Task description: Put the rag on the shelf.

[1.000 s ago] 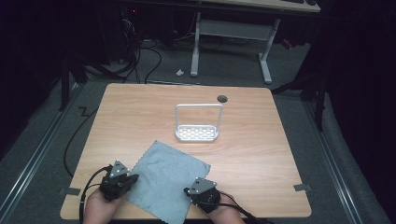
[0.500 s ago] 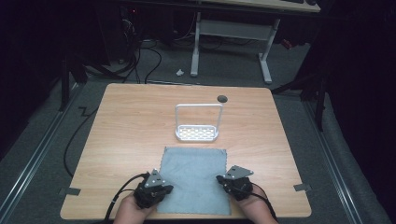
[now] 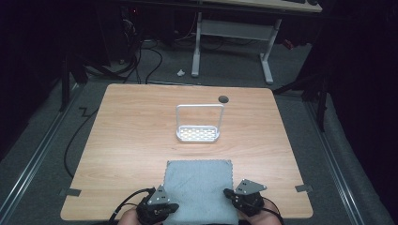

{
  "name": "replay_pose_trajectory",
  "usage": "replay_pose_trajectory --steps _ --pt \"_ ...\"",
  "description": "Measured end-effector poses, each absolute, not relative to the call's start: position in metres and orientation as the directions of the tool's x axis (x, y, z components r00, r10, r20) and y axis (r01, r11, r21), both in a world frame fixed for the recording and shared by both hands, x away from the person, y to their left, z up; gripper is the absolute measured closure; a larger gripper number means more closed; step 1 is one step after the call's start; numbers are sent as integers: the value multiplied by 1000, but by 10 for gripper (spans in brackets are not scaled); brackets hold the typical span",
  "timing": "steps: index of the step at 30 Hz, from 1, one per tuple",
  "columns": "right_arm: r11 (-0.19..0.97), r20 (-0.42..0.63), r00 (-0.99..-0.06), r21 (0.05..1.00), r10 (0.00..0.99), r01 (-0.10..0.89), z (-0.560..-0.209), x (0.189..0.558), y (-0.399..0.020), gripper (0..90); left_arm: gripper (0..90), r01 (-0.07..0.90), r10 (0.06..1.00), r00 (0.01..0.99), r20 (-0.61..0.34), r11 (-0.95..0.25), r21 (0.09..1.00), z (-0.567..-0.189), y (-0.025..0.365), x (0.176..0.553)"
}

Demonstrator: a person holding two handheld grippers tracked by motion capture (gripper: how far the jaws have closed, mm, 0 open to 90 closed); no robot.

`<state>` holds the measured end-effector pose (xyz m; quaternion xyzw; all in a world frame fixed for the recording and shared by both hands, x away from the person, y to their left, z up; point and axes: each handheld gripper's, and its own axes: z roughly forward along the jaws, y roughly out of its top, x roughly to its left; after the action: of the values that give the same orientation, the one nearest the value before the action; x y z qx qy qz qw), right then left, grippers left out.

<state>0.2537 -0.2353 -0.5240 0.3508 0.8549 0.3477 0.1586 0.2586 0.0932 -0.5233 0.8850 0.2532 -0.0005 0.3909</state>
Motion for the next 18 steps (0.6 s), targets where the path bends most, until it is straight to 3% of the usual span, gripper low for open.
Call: replay_pose_trajectory --steps 4,11,18 --pt "448 -13 -682 764 731 465 -517 255 -239 867 824 472 519 829 -208 -451 758 -517 106 275" --pt "481 -57 -674 744 737 464 -523 260 -239 861 724 537 735 657 -168 -299 789 -519 124 330" --pt "464 -55 -657 752 752 468 -523 261 -245 848 639 581 775 612 -155 -308 753 -528 104 368"
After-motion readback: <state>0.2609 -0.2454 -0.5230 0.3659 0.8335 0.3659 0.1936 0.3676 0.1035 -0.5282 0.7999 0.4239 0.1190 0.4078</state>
